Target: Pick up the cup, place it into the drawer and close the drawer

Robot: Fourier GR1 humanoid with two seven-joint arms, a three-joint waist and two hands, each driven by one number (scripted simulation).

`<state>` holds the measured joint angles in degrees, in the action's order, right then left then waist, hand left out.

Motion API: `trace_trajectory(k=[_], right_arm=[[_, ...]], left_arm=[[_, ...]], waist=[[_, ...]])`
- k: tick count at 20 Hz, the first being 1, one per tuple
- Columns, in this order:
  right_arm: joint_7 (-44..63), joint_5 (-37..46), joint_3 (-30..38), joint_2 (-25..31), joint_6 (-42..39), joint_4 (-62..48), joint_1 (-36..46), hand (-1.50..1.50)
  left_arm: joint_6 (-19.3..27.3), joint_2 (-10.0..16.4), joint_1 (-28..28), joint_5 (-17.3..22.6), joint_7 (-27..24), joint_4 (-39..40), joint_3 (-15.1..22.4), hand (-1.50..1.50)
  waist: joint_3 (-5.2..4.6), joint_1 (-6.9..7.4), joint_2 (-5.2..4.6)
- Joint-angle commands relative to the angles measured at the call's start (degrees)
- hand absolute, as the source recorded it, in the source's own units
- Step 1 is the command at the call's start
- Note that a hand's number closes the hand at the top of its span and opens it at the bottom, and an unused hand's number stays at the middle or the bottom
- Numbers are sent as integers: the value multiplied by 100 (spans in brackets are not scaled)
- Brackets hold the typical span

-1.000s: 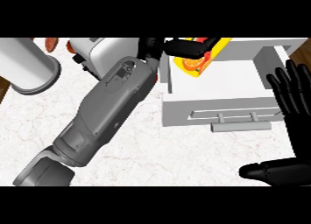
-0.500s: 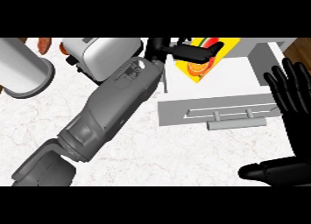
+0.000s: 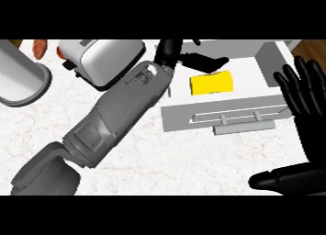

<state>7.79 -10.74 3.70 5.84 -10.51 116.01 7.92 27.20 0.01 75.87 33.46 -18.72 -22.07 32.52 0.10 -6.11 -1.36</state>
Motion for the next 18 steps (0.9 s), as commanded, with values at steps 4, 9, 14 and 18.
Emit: trace_trajectory(k=[4,9,14,18], right_arm=[[-58,-198,-46,-47,-120,112,-79,-150],[-171,-392,128,-72,-140,-287,108,-150],[-256,-698,190,-38,-415,-60,-450,-150],[7,-933,339,272,-586,78,-142,150]], left_arm=[[32,-1,0,401,-129,-120,180,-150],[-320,-1,-176,847,-670,-400,-21,-150],[-438,-1,138,1187,-919,-542,-475,-150],[-705,209,-98,1272,-701,-812,-764,-150]], waist=[[-1,-66,-14],[-3,122,6],[-4,290,72],[-9,545,122]])
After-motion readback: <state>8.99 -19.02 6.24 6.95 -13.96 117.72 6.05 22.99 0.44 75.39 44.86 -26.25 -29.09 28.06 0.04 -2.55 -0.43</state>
